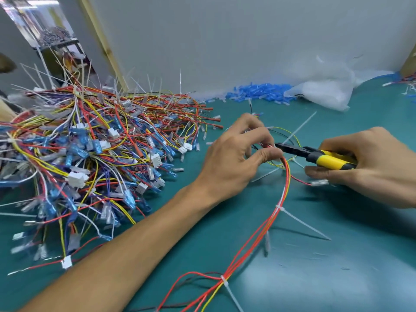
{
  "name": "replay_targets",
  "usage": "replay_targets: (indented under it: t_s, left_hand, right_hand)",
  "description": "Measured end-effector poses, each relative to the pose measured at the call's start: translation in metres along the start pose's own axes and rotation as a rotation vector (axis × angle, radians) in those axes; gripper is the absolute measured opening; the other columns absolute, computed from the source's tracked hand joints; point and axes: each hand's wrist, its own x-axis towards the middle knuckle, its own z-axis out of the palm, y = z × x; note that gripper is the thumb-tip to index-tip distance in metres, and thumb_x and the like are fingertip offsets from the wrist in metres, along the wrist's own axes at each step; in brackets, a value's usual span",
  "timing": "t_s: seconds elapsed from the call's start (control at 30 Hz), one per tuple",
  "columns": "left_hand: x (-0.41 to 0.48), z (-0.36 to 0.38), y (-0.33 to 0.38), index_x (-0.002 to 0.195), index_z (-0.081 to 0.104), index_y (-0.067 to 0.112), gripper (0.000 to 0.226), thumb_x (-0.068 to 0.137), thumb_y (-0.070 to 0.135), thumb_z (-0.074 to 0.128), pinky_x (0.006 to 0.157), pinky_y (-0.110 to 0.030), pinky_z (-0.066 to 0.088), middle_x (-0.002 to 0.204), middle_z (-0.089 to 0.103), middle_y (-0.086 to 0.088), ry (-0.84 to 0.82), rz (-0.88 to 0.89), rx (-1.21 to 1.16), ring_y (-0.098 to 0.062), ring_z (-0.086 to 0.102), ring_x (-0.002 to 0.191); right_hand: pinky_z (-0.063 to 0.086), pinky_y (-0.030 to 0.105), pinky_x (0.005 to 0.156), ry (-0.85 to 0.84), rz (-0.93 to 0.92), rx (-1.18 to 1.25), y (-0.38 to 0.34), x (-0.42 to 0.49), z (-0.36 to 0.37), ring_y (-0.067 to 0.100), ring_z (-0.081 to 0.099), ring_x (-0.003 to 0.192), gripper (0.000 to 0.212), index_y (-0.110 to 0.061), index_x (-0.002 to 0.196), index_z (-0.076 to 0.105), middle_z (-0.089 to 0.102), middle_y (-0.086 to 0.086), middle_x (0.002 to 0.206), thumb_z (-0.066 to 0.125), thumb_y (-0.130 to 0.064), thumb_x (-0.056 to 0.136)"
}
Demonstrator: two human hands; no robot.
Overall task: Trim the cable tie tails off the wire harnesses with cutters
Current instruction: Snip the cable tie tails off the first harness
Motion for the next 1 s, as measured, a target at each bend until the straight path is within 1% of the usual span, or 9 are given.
replay_targets:
  t_s: [0.07, 0.13, 0.27, 0.37, 0.5, 0.6, 0.67, 0.77, 1.0]
  left_hand:
    - [0.001, 0.0, -0.002, 0.086, 0.073, 0.019, 0.017, 0.091, 0.035, 0.075, 0.068, -0.045, 0.05, 0.089, 0.06, 0.009, -0.024, -0.004, -0.018, -0.014, 0.054, 0.07]
    - [0.001, 0.001, -0.004, 0.084, 0.075, 0.019, 0.014, 0.09, 0.031, 0.078, 0.064, -0.038, 0.045, 0.081, 0.063, 0.008, -0.02, -0.006, -0.039, -0.009, 0.052, 0.068]
    - [-0.001, 0.002, -0.006, 0.081, 0.076, 0.018, 0.011, 0.087, 0.026, 0.081, 0.06, -0.021, 0.032, 0.076, 0.063, 0.008, 0.048, 0.045, 0.0, 0.004, 0.048, 0.06]
    - [-0.002, 0.001, -0.003, 0.079, 0.075, 0.018, 0.012, 0.087, 0.025, 0.08, 0.061, -0.014, 0.029, 0.075, 0.062, 0.008, 0.11, 0.107, 0.085, 0.007, 0.048, 0.06]
    - [-0.004, 0.002, -0.001, 0.079, 0.072, 0.019, 0.014, 0.089, 0.025, 0.08, 0.06, -0.019, 0.029, 0.075, 0.057, 0.012, 0.167, 0.168, 0.147, 0.008, 0.046, 0.062]
    - [-0.004, 0.002, 0.0, 0.08, 0.071, 0.019, 0.014, 0.089, 0.026, 0.079, 0.058, -0.024, 0.03, 0.075, 0.052, 0.016, 0.196, 0.178, 0.177, 0.008, 0.044, 0.062]
    - [-0.004, 0.003, 0.001, 0.08, 0.072, 0.019, 0.013, 0.088, 0.025, 0.08, 0.058, -0.023, 0.03, 0.075, 0.05, 0.018, 0.219, 0.179, 0.18, 0.008, 0.045, 0.063]
    - [-0.004, 0.003, 0.001, 0.081, 0.073, 0.019, 0.012, 0.087, 0.024, 0.082, 0.06, -0.018, 0.03, 0.075, 0.053, 0.018, 0.233, 0.182, 0.169, 0.009, 0.046, 0.063]
    - [-0.005, 0.004, 0.003, 0.08, 0.075, 0.019, 0.014, 0.086, 0.027, 0.084, 0.055, -0.025, 0.033, 0.072, 0.06, 0.011, 0.248, 0.152, 0.122, -0.006, 0.046, 0.057]
  right_hand:
    - [0.04, 0.032, 0.047, -0.005, 0.004, -0.017, -0.002, -0.001, -0.002, 0.02, 0.043, 0.052, 0.055, -0.04, 0.092, 0.068, 0.054, -0.005, 0.056, 0.057, -0.089, 0.07]
    - [0.041, 0.034, 0.049, -0.007, 0.001, -0.019, -0.004, -0.001, -0.004, 0.024, 0.045, 0.054, 0.052, -0.039, 0.089, 0.067, 0.054, -0.003, 0.056, 0.059, -0.086, 0.069]
    - [0.036, 0.036, 0.052, 0.001, -0.032, 0.004, -0.005, -0.001, -0.004, 0.022, 0.035, 0.054, 0.038, -0.031, 0.081, 0.064, 0.049, 0.001, 0.054, 0.076, -0.067, 0.08]
    - [0.035, 0.037, 0.054, -0.019, -0.058, 0.041, -0.004, 0.0, -0.003, 0.022, 0.033, 0.056, 0.032, -0.03, 0.076, 0.061, 0.046, 0.002, 0.054, 0.078, -0.057, 0.084]
    - [0.038, 0.039, 0.054, -0.052, -0.1, 0.09, -0.001, 0.0, 0.004, 0.025, 0.038, 0.058, 0.03, -0.032, 0.077, 0.06, 0.049, 0.003, 0.057, 0.076, -0.054, 0.088]
    - [0.037, 0.038, 0.052, -0.051, -0.132, 0.091, 0.0, 0.0, 0.007, 0.023, 0.039, 0.057, 0.034, -0.029, 0.079, 0.058, 0.051, 0.003, 0.057, 0.067, -0.061, 0.085]
    - [0.038, 0.04, 0.052, -0.047, -0.145, 0.092, 0.001, 0.0, 0.008, 0.024, 0.04, 0.057, 0.036, -0.027, 0.079, 0.057, 0.05, 0.003, 0.057, 0.064, -0.061, 0.086]
    - [0.04, 0.043, 0.054, -0.054, -0.163, 0.093, 0.001, 0.0, 0.009, 0.025, 0.042, 0.058, 0.036, -0.024, 0.078, 0.055, 0.051, 0.003, 0.058, 0.068, -0.055, 0.093]
    - [0.046, 0.049, 0.059, -0.061, -0.192, 0.092, -0.001, -0.003, 0.013, 0.024, 0.047, 0.064, 0.036, -0.025, 0.08, 0.047, 0.053, -0.001, 0.065, 0.063, -0.053, 0.096]
